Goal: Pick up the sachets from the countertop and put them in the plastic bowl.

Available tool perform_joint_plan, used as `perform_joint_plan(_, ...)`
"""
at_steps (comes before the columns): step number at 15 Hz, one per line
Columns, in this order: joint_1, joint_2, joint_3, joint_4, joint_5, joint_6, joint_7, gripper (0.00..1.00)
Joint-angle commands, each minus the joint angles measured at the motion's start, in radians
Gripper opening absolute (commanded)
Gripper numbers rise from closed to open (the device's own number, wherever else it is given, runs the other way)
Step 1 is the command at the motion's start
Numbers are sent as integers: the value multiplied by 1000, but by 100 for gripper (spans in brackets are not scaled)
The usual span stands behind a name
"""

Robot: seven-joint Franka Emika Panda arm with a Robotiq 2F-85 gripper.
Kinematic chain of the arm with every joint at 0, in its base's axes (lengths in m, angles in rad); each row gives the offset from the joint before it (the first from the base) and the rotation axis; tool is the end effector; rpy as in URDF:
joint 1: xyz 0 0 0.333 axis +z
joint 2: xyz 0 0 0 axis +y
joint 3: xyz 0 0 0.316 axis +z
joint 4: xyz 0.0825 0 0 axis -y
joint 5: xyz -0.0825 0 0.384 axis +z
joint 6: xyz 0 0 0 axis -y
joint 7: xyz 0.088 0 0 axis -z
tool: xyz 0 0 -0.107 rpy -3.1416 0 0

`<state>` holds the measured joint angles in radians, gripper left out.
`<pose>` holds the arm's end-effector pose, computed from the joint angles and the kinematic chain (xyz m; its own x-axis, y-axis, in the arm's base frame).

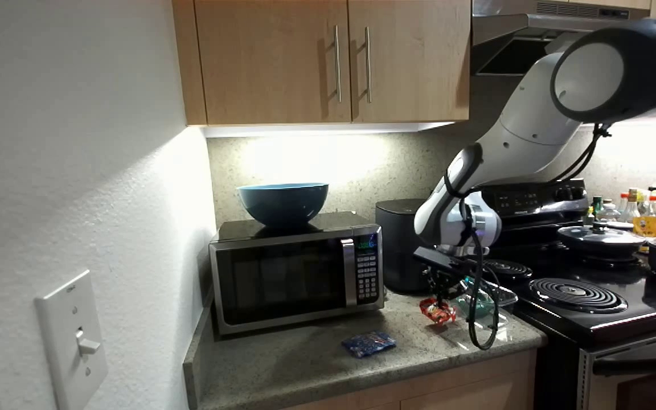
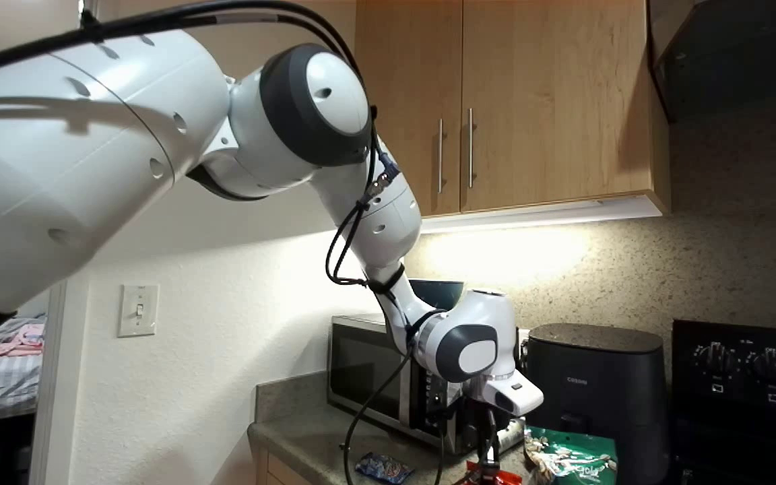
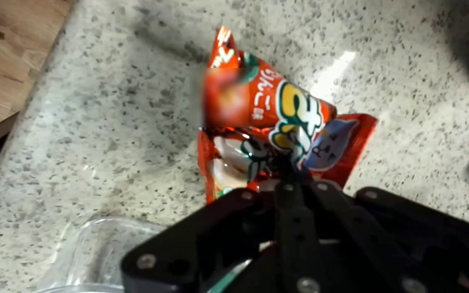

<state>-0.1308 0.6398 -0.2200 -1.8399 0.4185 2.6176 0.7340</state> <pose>0.6187 -0.2251 0.2000 0.1891 -0.9817 0.0208 -0.9619 -0.1895 -0.1969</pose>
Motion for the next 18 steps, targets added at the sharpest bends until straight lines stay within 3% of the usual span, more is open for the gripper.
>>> perform_joint_plan(1,-28,-165,14,-200,54,105,-1,0)
perform_joint_plan(5,-36,-262,15,-298,72,159,-10,0)
perform_joint_plan(6,-34,-194,7,-220,46,127,8,1)
perform_joint_plan(12,-52,-251,5,-269,80,166,12,0)
perform_joint_plan(18,-55,-246,-60,-280,100,316,170,0)
